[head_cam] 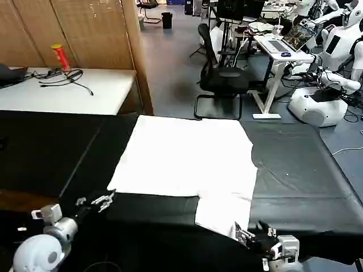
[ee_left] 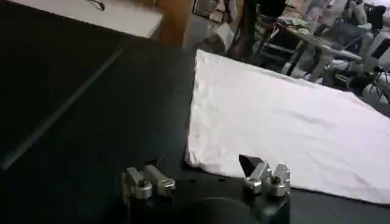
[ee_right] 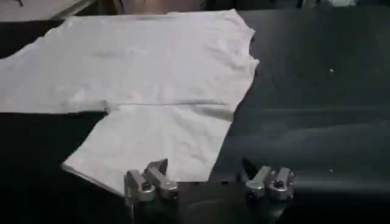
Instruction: Fold and organize the clothes.
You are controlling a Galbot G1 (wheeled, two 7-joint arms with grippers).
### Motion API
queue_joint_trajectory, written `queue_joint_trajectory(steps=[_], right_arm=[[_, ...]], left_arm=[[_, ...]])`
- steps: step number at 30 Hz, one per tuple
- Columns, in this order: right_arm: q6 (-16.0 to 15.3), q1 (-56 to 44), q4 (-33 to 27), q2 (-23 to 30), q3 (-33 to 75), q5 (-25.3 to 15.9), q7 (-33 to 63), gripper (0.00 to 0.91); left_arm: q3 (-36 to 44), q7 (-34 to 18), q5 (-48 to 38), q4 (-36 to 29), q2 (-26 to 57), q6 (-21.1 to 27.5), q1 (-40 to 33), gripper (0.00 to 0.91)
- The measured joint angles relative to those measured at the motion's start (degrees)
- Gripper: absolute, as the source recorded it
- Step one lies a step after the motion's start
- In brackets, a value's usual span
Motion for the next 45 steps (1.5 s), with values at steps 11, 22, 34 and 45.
queue_joint_trajectory(steps=[11,22,34,45], right_arm=[[0.28,1.33,-2.32,1.61,-3.21,-3.01,1.19,0.780],[0.27,0.53,-2.91,2.69,-4.56,-3.93,2.75,0.078],[-2.29,-5.34,4.36,2.04,-1.05,-3.31,4.65,0.049],[7.78,-0.58,3.50,-0.16,3.58,3.17,-0.49,0.059]], left_arm=[[2.33,-0.07,1.78,3.40,-1.27,-0.57,-3.52,0.536],[3.23,0.00,3.09,6.90,-2.28,-1.47,-4.14,0.000],[1.58,-1.58,3.16,-0.51,-3.52,-0.54,0.36,0.000],[0.81,-3.48,3.65,-8.42,-5.55,-3.79,3.41,0.000]])
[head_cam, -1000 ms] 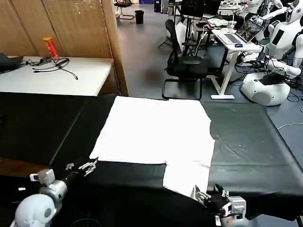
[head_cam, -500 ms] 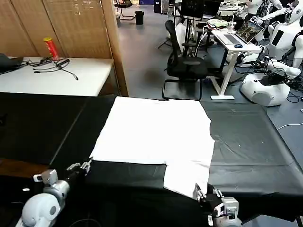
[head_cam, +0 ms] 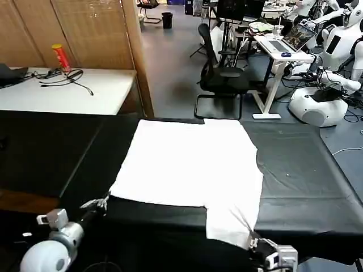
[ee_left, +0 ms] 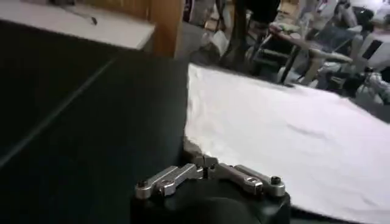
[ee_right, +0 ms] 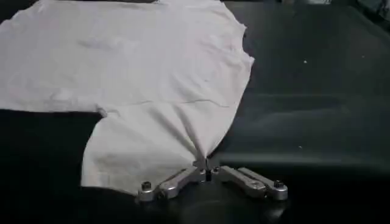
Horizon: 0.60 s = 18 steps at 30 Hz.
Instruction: Fold and organize the clothes.
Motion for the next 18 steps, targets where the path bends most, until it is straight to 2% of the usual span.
queue_joint_trajectory(steps=[6,14,18], right_arm=[[4.42,9.34,-6.92,-2.60,-0.17,1.41,-0.07,0.059],[7.49,21.68,-18.47,-3.45,-2.89,1.05,-0.43,0.059],[7.77,25.85,-22.67,-3.86,-3.96,1.06,-0.59,0.059]], left_arm=[[1.62,-1.63,2.06,2.92,-3.23,-2.60,-5.16,0.000],[3.67,-1.65,6.12,8.68,-7.02,-3.70,-11.71,0.000],[5.22,-1.24,10.16,11.93,-8.35,-4.42,-14.94,0.000]])
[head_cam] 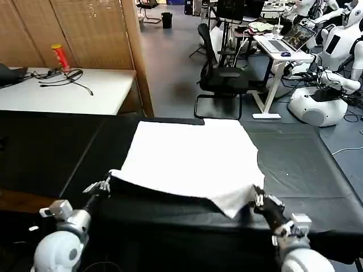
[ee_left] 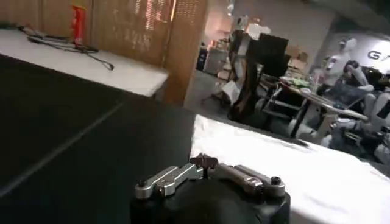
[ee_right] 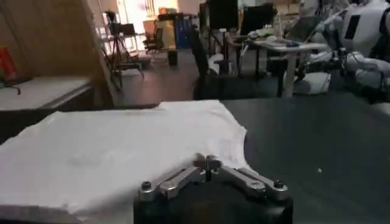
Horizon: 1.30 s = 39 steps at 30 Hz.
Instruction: Fold and organize the clothes.
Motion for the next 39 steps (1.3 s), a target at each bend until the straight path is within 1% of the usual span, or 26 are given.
queue_joint_trajectory(steps=[8,18,20,21,22,23,27,32,36,39], right_arm=[[0.03,6.74,-8.24,-0.94,-1.53,-0.31,-0.05,0.059],[0.03,13.25,-15.74,-0.45,-3.37,-0.17,-1.05,0.059],[-0.08,13.75,-16.22,-0.42,-3.42,0.23,-1.42,0.078],[-0.23,13.76,-16.22,-0.43,-3.42,0.36,-1.62,0.166],[-0.39,13.73,-16.22,-0.49,-3.39,0.41,-1.85,0.878],[-0.66,13.62,-16.15,-0.69,-3.24,0.47,-2.13,0.878],[-2.53,12.00,-14.18,-1.87,-2.53,1.76,-2.75,0.878],[-4.70,7.86,-8.69,-4.13,-1.13,3.38,-3.30,0.878],[-5.10,3.89,-3.99,-5.94,0.67,3.27,-3.90,0.878],[-4.93,0.70,-1.84,-6.79,2.16,2.82,-4.52,0.878]], left_arm=[[3.44,0.52,5.63,6.38,-0.61,-1.39,-6.29,0.000],[7.87,1.17,7.42,12.42,0.89,-0.96,-12.11,0.000],[8.51,1.03,7.42,13.34,1.06,-0.95,-12.94,0.000],[8.76,1.01,7.42,13.70,1.10,-0.96,-13.35,0.000],[8.95,0.94,7.42,13.98,1.13,-0.96,-13.73,0.371],[9.10,0.82,7.48,14.25,1.14,-0.83,-14.11,0.878],[9.16,0.34,7.46,14.47,0.94,-0.21,-14.90,0.878],[8.53,0.06,7.51,13.99,0.87,0.31,-14.47,0.878],[7.77,0.61,7.42,13.36,0.92,0.94,-13.99,0.878],[7.08,1.37,6.81,12.40,1.18,1.87,-13.02,0.878]])
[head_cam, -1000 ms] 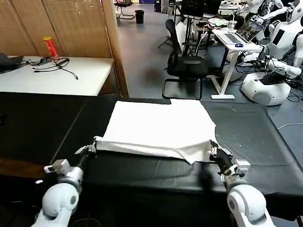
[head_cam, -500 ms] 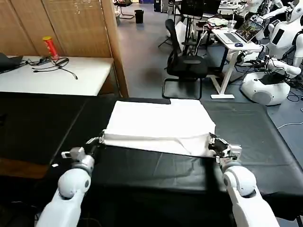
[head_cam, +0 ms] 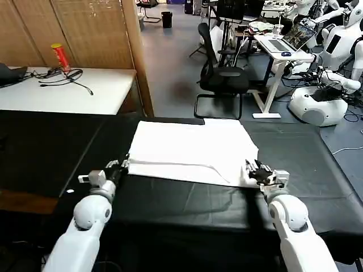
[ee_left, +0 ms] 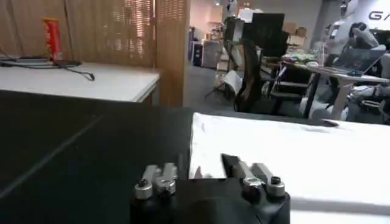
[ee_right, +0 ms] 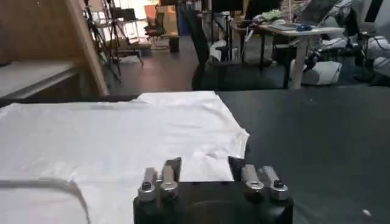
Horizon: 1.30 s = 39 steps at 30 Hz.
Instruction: Fold and organize the clothes.
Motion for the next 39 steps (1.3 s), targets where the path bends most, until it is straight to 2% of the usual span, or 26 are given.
queue_joint_trajectory(steps=[7,8,9,10,11,12,13,14,15,16,25,28,33,39], right_arm=[[0.94,-4.19,0.25,0.10,1.51,-0.07,-0.48,0.878],[1.01,-4.31,-0.10,0.24,1.48,-0.07,-0.57,0.780],[1.05,-4.38,-0.48,0.41,1.40,-0.07,-0.65,0.761],[1.10,-4.43,-0.78,0.55,1.28,-0.07,-0.72,0.653],[1.13,-4.43,-1.11,0.67,1.18,-0.07,-0.75,0.585],[1.17,-4.44,-1.38,0.81,1.08,-0.08,-0.76,0.536],[1.18,-4.44,-1.63,0.92,0.99,-0.11,-0.78,0.536],[1.19,-4.47,-1.84,1.05,0.92,-0.13,-0.78,0.234],[1.18,-4.55,-1.99,1.12,0.90,-0.14,-0.77,0.195],[1.18,-4.66,-2.03,1.20,0.85,-0.15,-0.76,0.088],[-0.01,-5.41,-1.62,1.35,0.74,0.49,0.67,0.039],[-2.03,-6.19,-0.44,0.92,1.25,1.76,2.46,0.000],[-6.95,-9.28,3.43,-0.42,2.38,3.31,5.39,0.000],[-10.91,-14.91,9.18,-1.37,3.68,3.29,7.66,0.000]], left_arm=[[-1.93,3.36,-3.38,-1.56,1.26,2.17,3.93,0.878],[-2.24,3.53,-4.12,-1.48,1.34,2.38,4.46,0.878],[-2.59,3.69,-4.71,-1.39,1.38,2.59,4.88,0.878],[-2.93,3.98,-5.07,-1.25,1.49,2.73,5.28,0.878],[-3.21,4.20,-5.23,-1.08,1.59,2.81,5.65,0.878],[-3.45,4.45,-5.41,-0.97,1.73,2.85,6.06,0.809],[-3.64,4.52,-5.62,-0.88,1.82,2.83,6.28,0.546],[-3.81,4.57,-5.79,-0.78,1.86,2.79,6.38,0.156],[-3.95,4.63,-5.92,-0.64,1.88,2.69,6.42,0.078],[-4.04,4.68,-5.94,-0.52,1.88,2.57,6.43,0.000],[-3.93,4.59,-4.86,-1.41,2.68,2.45,8.05,0.000],[-3.86,3.92,-3.64,-2.32,3.38,2.81,8.97,0.000],[-4.36,1.48,-2.98,-5.21,4.75,4.15,11.84,0.000],[-6.06,-0.75,-3.80,-12.10,6.85,5.82,17.54,0.000]])
